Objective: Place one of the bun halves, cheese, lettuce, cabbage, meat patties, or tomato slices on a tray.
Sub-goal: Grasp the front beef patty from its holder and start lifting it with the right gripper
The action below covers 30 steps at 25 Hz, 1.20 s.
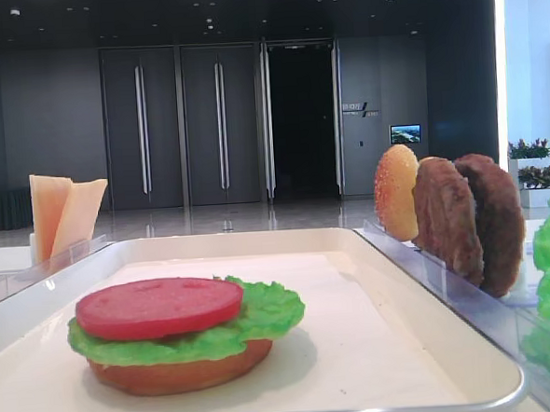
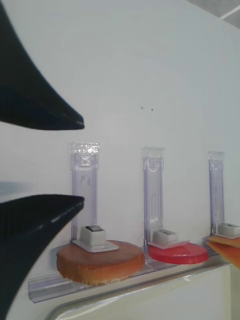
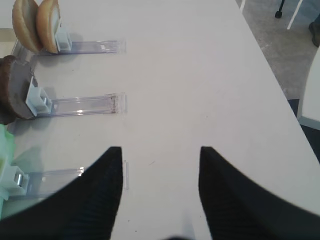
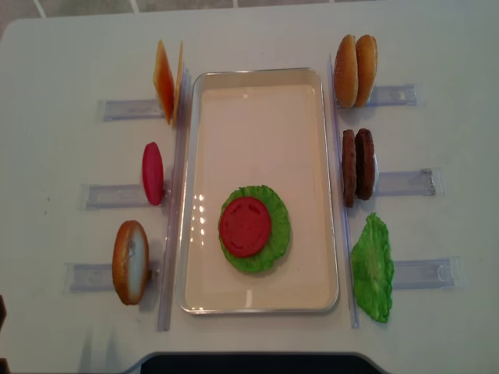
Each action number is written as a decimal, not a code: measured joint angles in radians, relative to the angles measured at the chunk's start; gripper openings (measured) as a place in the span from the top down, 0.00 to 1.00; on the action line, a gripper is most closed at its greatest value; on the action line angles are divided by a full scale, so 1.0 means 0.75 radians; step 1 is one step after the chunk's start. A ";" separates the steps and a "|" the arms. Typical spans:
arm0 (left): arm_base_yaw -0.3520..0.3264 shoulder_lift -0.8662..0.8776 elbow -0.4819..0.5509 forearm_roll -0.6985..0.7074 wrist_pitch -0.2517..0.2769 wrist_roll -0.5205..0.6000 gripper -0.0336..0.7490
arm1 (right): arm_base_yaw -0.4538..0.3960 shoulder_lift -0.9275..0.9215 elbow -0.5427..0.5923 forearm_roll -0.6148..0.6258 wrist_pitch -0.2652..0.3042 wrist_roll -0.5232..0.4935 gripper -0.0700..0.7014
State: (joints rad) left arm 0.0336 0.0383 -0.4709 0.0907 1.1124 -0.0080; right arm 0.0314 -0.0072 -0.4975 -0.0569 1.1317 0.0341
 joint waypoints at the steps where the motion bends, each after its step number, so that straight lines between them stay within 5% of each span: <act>1: 0.000 0.000 0.000 0.000 0.000 0.000 0.54 | 0.000 0.000 0.000 0.000 0.000 0.000 0.44; 15: 0.000 0.000 0.000 0.000 0.000 0.000 0.54 | 0.000 0.078 -0.078 0.000 0.020 0.000 0.44; 30: 0.000 0.000 0.000 0.000 0.000 0.000 0.54 | 0.000 1.028 -0.450 0.021 0.018 0.000 0.44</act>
State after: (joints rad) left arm 0.0336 0.0383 -0.4709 0.0907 1.1124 -0.0080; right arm 0.0314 0.7637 -0.8353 -0.0409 1.1455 0.0341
